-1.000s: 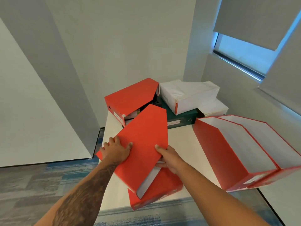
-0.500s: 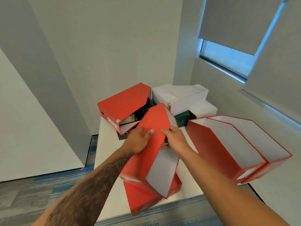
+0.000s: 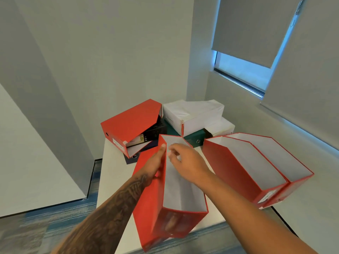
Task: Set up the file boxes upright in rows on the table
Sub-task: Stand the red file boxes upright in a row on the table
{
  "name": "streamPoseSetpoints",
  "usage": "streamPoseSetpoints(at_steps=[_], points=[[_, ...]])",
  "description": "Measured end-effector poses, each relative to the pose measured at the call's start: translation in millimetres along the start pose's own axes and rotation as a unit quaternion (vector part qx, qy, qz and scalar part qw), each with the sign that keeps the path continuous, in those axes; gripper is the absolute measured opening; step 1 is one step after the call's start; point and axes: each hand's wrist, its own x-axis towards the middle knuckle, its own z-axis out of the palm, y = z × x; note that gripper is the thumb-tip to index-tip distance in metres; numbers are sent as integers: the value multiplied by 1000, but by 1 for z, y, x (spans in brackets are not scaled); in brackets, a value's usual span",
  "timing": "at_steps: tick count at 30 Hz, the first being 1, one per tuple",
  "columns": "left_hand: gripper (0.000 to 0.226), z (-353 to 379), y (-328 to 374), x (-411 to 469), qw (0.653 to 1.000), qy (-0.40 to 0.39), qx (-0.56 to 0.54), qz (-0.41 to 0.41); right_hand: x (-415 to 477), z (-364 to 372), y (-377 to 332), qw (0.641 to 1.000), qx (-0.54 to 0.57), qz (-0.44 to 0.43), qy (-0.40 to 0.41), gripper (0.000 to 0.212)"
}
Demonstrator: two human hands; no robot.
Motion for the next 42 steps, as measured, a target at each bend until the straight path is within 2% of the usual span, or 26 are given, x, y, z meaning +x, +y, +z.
streamPoseSetpoints(at_steps=[2,3,4,5,6,7,11,16,19,25,33,37,39,42], points=[[57,-3,-1,-2,1000,5,-16,-14,-7,-7,9,995,-43,-6,86,38],[55,-4,-1,-4,1000,0,-20,-23,-10,-13,11,995,-17,51,79,46],[57,-5,-1,-6,999,-11,-18,-28,-12,-17,11,989,45,137,33,50],[64,-5,-1,-8,999,-24,-14,-29,-13,-19,11,967,119,223,-36,49],[74,-5,-1,-8,999,-38,-8,-28,-14,-20,12,941,178,274,-93,43],[83,-3,-1,-7,998,-50,3,-24,-14,-22,11,931,187,286,-128,37],[87,12,6,-4,999,-39,15,-11,-11,-36,15,945,162,249,-133,22],[79,47,19,0,999,-46,17,-15,-9,-63,50,961,77,243,-108,32],[61,74,27,3,999,-39,28,10,-8,-80,75,966,30,238,-91,36],[46,120,24,23,995,34,66,73,-9,-102,106,968,35,229,-101,41],[35,159,22,57,992,96,59,58,15,-100,166,963,-45,228,-137,39],[35,170,7,78,985,122,113,44,22,-83,192,970,-93,190,-118,35],[34,175,-2,86,977,134,160,37,21,-75,207,971,-88,185,-124,40],[37,185,-16,99,973,136,183,27,15,-64,229,968,-24,208,-140,44]])
